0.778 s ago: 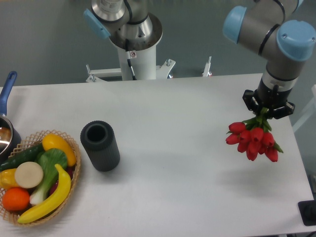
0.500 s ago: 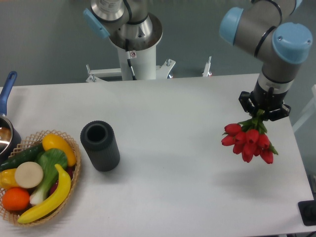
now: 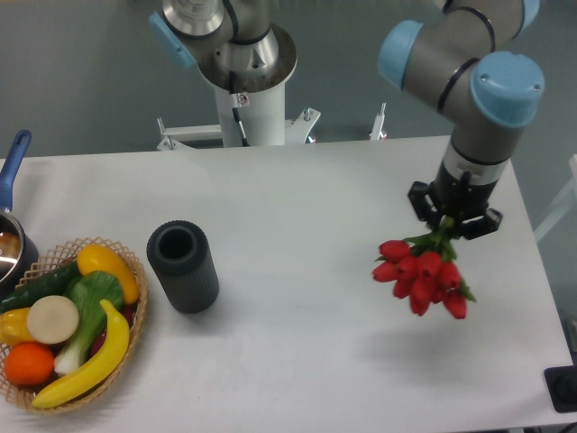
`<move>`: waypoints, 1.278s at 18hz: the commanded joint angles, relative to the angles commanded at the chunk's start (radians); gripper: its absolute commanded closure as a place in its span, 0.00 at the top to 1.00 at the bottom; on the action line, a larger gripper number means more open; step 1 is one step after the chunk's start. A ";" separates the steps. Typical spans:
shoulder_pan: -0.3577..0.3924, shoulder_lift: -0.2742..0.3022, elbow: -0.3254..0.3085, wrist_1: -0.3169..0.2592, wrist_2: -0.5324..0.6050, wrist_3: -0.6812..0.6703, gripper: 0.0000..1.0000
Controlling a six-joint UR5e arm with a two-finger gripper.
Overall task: Insert the flowers into the vase
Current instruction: 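Carry the red tulip bunch in the gripper toward the black vase, then lower the tulip stems into the black vase opening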
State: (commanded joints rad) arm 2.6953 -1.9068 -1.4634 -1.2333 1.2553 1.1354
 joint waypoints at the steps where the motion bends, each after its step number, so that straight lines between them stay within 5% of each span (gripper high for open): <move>1: -0.005 0.000 0.000 -0.002 -0.043 -0.017 0.03; 6: -0.058 0.006 0.006 0.017 -0.275 -0.124 0.03; 10: -0.144 0.037 -0.020 0.210 -0.354 -0.228 0.03; 15: -0.181 0.057 -0.124 0.458 -0.657 -0.281 0.06; 23: -0.173 0.173 -0.285 0.468 -0.947 -0.223 0.09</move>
State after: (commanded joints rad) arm 2.5218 -1.7336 -1.7486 -0.7655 0.3085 0.9125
